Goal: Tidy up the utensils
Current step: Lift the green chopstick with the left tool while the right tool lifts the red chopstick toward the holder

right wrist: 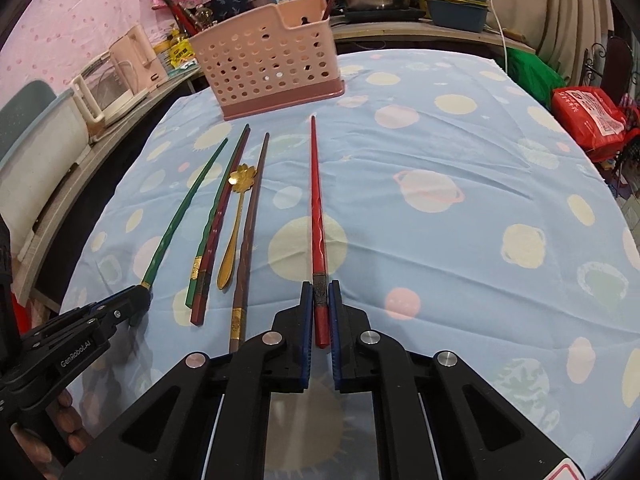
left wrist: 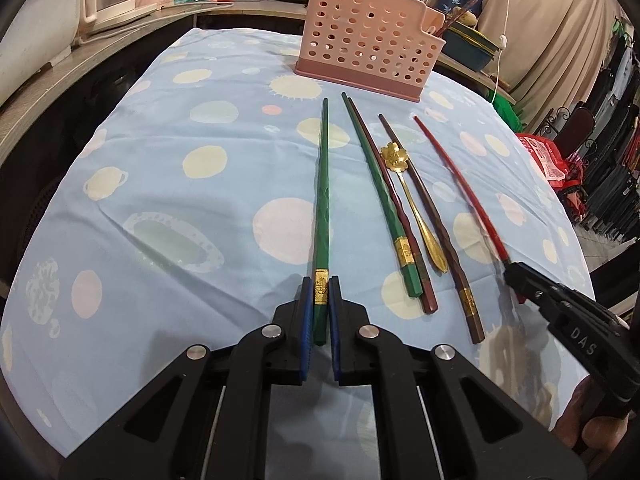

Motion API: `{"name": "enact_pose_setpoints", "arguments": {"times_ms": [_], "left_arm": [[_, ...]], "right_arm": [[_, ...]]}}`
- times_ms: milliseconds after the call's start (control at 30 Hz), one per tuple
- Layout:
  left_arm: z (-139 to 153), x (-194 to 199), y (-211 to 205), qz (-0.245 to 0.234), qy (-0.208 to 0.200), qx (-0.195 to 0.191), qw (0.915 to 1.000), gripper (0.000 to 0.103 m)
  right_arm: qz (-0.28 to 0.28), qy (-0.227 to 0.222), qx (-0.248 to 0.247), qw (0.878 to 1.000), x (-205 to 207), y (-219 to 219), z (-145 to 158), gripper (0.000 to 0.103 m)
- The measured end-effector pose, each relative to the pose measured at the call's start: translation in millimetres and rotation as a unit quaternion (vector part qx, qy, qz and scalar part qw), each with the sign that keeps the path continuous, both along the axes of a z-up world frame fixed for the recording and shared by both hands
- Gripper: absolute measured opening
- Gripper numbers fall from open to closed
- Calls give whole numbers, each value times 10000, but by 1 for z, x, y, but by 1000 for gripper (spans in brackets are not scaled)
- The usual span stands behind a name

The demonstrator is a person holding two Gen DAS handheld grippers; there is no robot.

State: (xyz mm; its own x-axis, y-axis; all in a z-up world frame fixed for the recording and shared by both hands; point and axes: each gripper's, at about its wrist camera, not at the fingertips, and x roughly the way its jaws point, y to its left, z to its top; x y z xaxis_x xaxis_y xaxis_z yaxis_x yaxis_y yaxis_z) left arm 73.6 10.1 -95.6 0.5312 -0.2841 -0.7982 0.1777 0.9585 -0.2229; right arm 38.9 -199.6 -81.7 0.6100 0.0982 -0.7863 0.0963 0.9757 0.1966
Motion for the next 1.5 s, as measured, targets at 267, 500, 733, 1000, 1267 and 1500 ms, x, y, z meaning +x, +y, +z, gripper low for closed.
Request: {"name": "enact_pose_setpoints", "arguments": {"times_ms": [267,500,733,1000,1267,1500], "left_arm": [[17,-10,13,107,-80,-77,9999,7],[44,-18,24,224,-284,-132,9993,7],[76,-24,26,218,-535,-164,9982,7],[118,-22,27,154,-882,-229,9957,7],[167,-8,25,141,-1408,-281,9895,7],[207,17,18,88,-1848,-245,9824,7]], "right_arm": [[-47,-274,78,9996,-16,-10,26,7],[-88,-599,181,9980,-26,-16,54,7],[-112,-936,299,9951,-34,-21,83,7],[-104,-1400,313,9896,-34,-27,125,7],[-101,-1769,192,9840,-22,-32,162,7],[2,-1996,113,9798,4,-32,190,7]]}}
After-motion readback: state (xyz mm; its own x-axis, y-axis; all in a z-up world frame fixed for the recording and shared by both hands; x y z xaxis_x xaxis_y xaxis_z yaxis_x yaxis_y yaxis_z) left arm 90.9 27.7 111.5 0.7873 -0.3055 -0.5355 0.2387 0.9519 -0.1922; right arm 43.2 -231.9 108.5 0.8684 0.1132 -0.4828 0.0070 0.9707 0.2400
